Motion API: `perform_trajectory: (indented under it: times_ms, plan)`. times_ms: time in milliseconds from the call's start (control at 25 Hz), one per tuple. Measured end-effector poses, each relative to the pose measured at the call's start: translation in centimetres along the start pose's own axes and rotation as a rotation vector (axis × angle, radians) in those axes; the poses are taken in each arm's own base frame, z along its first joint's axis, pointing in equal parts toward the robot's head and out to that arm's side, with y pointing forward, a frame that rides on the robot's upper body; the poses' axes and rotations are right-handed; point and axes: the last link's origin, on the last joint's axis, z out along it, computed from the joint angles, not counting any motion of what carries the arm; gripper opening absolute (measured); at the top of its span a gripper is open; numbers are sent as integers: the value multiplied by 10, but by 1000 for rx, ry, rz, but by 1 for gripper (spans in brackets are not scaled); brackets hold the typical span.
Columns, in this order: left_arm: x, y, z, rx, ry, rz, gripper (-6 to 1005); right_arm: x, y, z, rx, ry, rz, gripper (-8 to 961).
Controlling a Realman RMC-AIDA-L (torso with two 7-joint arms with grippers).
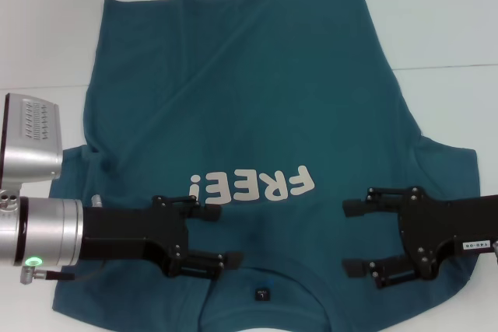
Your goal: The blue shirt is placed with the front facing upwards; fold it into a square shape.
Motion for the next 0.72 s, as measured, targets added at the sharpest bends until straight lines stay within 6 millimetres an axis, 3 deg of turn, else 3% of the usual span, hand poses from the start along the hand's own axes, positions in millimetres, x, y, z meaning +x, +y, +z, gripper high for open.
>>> perform_trajectory:
  times_ms: [400, 720]
  plan:
    - [8, 8, -10, -47, 98, 37, 894, 0, -3, 0, 17, 3, -2, 927]
    - [3, 3, -17, -16, 96, -13, 889, 2, -3, 1, 28, 1, 6, 926]
